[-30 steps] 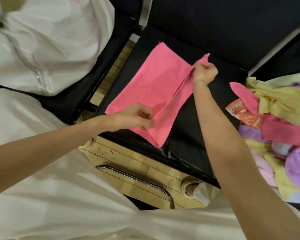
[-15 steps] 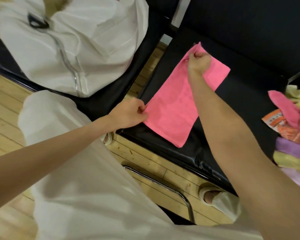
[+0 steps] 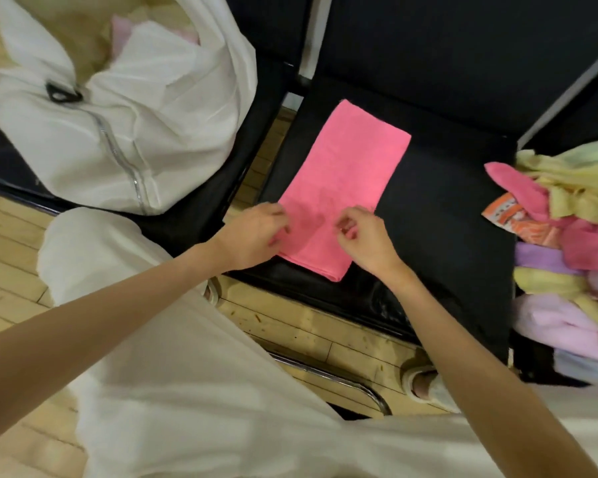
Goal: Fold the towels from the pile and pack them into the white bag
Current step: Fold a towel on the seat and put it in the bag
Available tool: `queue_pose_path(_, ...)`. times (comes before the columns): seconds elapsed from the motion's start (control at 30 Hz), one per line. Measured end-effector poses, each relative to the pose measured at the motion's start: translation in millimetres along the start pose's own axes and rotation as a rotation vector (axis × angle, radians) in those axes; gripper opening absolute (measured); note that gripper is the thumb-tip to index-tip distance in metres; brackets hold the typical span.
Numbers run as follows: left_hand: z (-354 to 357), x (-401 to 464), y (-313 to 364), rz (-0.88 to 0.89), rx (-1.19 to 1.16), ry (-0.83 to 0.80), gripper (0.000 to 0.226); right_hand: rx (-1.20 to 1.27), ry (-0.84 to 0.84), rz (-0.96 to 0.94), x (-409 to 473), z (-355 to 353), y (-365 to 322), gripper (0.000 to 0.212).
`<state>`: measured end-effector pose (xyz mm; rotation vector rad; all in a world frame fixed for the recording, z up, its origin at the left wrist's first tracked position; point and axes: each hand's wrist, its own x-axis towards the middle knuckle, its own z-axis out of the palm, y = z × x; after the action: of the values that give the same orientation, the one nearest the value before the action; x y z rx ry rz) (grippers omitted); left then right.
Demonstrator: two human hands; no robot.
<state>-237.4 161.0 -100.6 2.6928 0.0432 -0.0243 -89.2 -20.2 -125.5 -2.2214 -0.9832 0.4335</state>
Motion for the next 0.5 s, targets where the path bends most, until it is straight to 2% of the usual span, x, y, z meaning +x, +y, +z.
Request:
queue_pose_path(0.23, 7, 1, 5, 0.020, 0.026, -0.108, 0.022, -0.231, -0.227, -0.135, -59, -11, 3, 0.029)
queue_pose_path(0.33, 7, 3, 6, 0.038, 0.065, -0.117, 0.022, -0.358, -0.255, -0.212, -62, -6, 3, 0.035)
queue_pose_path(0.43, 7, 6, 8, 0.044, 0.102, -0.135, 0.020, -0.457, -0.205, -0.265, -62, 1, 3, 0.024)
queue_pose_path(0.5, 6, 5, 10, 0.041, 0.112, -0.136, 0.028, -0.480, -0.170, -0.280, -61, 4, 2, 0.012)
